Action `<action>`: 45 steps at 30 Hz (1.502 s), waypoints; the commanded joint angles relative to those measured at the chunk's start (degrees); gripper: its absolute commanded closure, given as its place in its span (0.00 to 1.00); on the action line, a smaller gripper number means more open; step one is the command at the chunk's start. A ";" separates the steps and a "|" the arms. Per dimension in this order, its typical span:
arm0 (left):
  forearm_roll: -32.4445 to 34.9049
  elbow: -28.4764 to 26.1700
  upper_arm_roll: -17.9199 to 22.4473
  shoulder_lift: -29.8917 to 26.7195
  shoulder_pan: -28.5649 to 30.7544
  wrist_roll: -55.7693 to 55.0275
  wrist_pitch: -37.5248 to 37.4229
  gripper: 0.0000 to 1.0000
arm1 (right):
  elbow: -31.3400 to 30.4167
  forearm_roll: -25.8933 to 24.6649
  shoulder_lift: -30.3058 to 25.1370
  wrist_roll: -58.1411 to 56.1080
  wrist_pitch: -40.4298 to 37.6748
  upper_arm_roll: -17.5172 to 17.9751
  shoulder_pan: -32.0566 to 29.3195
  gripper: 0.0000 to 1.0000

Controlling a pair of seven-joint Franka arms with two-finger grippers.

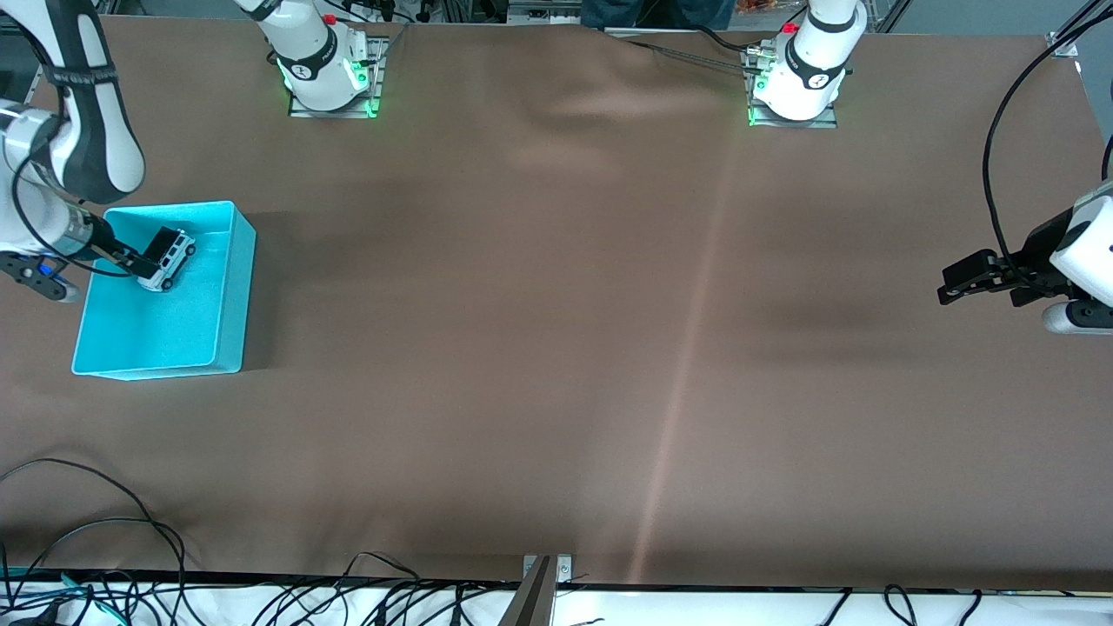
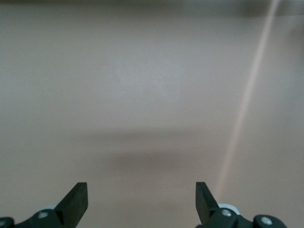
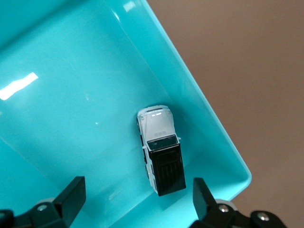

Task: Wind and store white jeep toy

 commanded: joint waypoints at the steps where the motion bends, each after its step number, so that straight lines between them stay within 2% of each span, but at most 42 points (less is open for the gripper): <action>1: -0.99 1.14 0.07 0.44 -0.12 1.26 -1.02 0.00 | -0.66 2.87 -4.70 4.95 -0.99 2.57 -0.15 0.00; 9: -0.99 1.14 0.07 0.44 -0.12 1.26 -1.02 0.00 | -0.93 3.31 -7.78 16.21 -0.81 6.96 -0.15 0.00; 15: -0.99 1.14 0.07 0.44 -0.12 1.26 -1.02 0.00 | -0.40 3.31 -11.03 15.87 -2.82 11.26 -0.15 0.00; 20: -0.99 1.14 0.07 0.44 -0.12 1.26 -1.02 0.00 | 6.26 4.01 -11.13 15.43 -12.74 14.87 -0.06 0.00; 25: -0.99 1.14 0.07 0.44 -0.12 1.26 -1.02 0.00 | 12.69 10.07 -11.13 14.11 -19.70 17.68 0.03 0.00; 32: -0.99 0.70 0.07 0.44 -0.12 1.35 -1.02 0.00 | 19.63 13.77 -10.86 14.11 -27.61 21.55 0.03 0.00; 35: -0.99 0.70 0.07 0.44 -0.12 1.35 -1.02 0.00 | 22.88 15.88 -10.60 13.15 -31.21 21.65 0.03 0.00; 39: -0.99 0.70 0.07 0.44 -0.12 1.26 -1.02 0.00 | 26.23 18.08 -10.16 4.56 -37.01 21.30 0.03 0.00; 45: -0.99 0.70 0.07 0.44 -0.03 1.26 -1.02 0.00 | 28.43 18.08 -9.98 -8.03 -41.15 19.54 -0.06 0.00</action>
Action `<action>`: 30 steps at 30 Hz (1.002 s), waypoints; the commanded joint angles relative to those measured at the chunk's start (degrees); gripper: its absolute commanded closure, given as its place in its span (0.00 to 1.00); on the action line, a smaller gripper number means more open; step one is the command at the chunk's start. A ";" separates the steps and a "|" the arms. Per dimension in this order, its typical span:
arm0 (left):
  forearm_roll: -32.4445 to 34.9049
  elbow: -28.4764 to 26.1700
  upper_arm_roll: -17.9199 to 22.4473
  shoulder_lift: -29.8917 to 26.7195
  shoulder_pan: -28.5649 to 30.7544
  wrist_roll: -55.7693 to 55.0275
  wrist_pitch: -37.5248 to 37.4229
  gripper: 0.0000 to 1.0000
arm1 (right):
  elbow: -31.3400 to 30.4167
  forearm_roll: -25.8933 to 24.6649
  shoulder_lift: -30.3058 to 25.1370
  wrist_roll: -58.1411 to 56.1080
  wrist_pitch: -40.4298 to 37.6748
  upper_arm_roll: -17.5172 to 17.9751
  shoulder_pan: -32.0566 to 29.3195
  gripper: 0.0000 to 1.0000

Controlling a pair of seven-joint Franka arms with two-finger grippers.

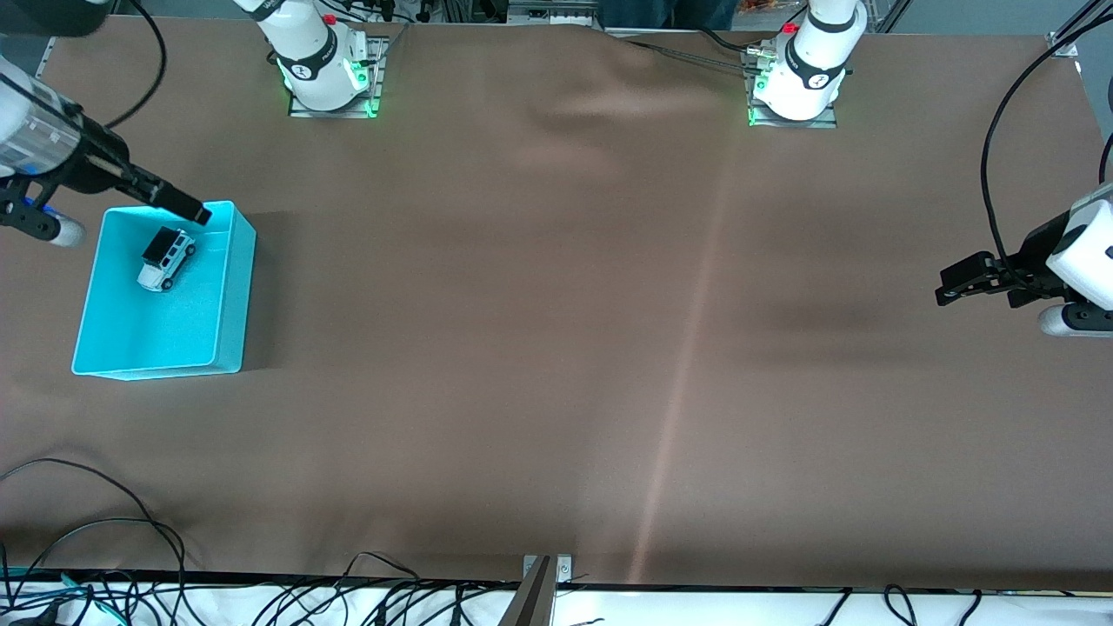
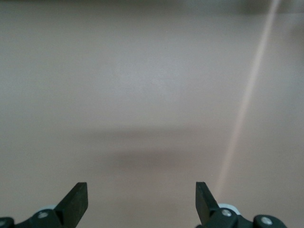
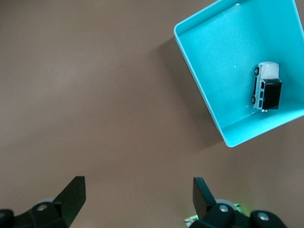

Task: Wind and store white jeep toy

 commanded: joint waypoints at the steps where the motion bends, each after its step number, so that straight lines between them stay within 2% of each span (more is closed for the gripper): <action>1: -0.99 0.70 0.08 0.07 0.00 1.35 -0.93 0.00 | 3.53 1.19 1.56 -10.92 -4.38 -1.83 -0.40 0.00; 14: -0.99 0.70 0.08 0.07 -0.09 1.26 -0.93 0.00 | 7.57 0.57 2.52 -24.02 -4.47 -5.17 -0.31 0.00; 19: -0.99 0.62 0.08 0.07 -0.09 1.26 -1.28 0.00 | 8.01 -4.78 2.70 -24.12 -2.98 -4.47 0.83 0.00; 30: -0.99 0.70 0.08 0.07 -0.09 1.26 -1.28 0.00 | 7.57 -4.26 2.79 -23.77 -1.74 -4.21 1.01 0.00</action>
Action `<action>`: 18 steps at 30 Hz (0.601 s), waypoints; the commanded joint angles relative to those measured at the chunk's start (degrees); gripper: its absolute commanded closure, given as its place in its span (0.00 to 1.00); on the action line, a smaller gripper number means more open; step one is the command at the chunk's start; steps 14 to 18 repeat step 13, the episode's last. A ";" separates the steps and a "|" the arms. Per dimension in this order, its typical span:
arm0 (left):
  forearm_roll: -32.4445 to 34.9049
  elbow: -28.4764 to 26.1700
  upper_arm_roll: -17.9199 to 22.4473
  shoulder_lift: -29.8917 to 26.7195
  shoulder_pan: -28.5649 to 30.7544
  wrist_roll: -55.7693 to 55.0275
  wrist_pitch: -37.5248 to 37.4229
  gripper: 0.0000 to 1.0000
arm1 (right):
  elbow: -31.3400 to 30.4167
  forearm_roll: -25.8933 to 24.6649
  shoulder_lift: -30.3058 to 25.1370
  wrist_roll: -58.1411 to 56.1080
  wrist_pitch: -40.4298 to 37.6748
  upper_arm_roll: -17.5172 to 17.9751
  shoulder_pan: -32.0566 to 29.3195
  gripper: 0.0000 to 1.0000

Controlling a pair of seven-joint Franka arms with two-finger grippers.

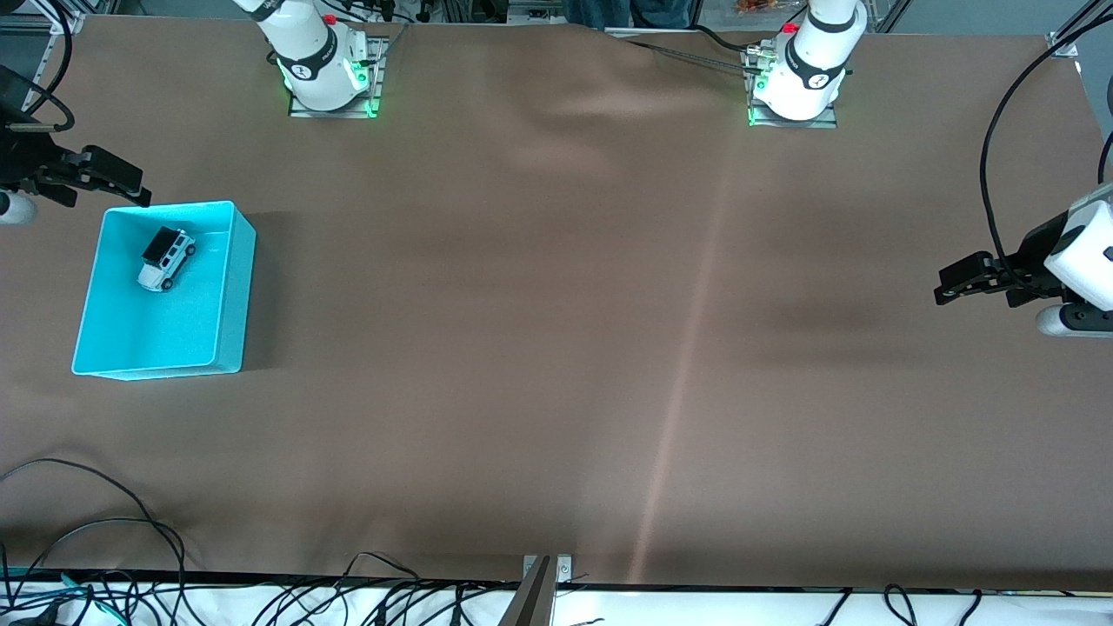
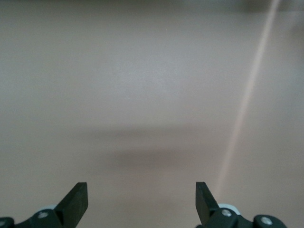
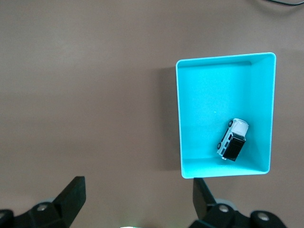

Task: Wind and store white jeep toy

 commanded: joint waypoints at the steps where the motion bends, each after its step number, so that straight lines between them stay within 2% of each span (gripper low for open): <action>1: -0.99 0.70 0.08 0.01 -0.06 1.26 -0.96 0.00 | 1.46 -0.70 0.80 -0.85 -0.35 0.07 0.08 0.00; 18: -0.99 0.61 0.08 0.01 0.03 1.26 -0.96 0.00 | 1.45 -0.87 0.98 -0.59 -0.17 0.15 0.17 0.00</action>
